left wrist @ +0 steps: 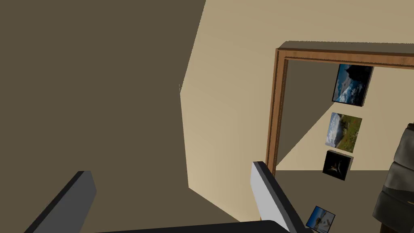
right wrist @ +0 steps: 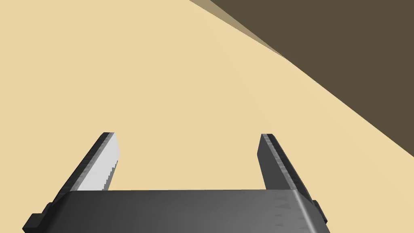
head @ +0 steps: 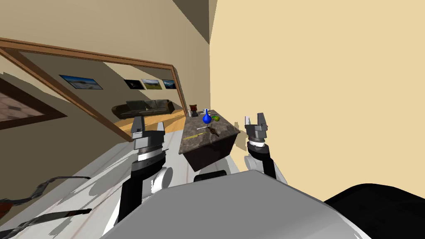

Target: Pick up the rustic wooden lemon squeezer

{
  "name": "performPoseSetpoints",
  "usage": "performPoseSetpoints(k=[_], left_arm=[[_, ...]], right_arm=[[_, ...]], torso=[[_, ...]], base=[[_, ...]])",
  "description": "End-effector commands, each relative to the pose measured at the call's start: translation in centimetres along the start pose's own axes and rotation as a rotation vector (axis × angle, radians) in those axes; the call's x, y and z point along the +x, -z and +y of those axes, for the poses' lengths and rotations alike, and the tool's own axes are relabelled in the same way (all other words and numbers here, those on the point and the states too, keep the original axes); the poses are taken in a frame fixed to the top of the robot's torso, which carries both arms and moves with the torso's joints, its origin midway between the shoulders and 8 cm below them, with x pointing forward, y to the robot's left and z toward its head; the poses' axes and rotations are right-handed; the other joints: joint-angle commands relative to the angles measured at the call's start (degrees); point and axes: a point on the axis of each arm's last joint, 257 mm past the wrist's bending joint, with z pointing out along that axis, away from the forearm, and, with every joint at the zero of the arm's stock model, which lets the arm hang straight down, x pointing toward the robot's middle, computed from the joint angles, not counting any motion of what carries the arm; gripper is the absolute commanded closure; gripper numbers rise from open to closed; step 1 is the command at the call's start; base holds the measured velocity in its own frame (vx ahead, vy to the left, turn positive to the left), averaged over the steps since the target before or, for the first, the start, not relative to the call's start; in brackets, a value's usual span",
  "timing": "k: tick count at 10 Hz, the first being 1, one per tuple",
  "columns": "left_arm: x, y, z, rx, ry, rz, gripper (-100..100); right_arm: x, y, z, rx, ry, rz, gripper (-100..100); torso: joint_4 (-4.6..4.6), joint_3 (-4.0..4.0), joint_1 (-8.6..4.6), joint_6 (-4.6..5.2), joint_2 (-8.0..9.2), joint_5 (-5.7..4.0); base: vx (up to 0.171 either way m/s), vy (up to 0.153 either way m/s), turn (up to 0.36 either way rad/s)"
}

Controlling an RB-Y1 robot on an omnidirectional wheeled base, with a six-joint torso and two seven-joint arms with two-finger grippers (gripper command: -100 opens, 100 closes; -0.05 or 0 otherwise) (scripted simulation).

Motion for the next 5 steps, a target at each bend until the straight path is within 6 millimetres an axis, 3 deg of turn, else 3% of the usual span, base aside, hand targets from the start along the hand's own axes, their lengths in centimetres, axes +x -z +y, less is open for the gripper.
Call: performPoseSetpoints(k=[1,5], left_arm=[[0.0,0.0,0.0,0.000,0.000,0.000,0],[0.0,0.0,0.0,0.000,0.000,0.000,0]], right_arm=[[0.8,0.9,-1.9,0.057,0.014,0.042,-100],[2.6,5.5,-8.3,0.266,0.066,0.168,-100]], torso=[[0.00,0.00,0.00,0.00,0.00,0.00],[0.05,0.13,0.30,-0.01,0.23,0.07]], base=[[-0.034,0.031,0.088],[-0.059,0.084,0.103]])
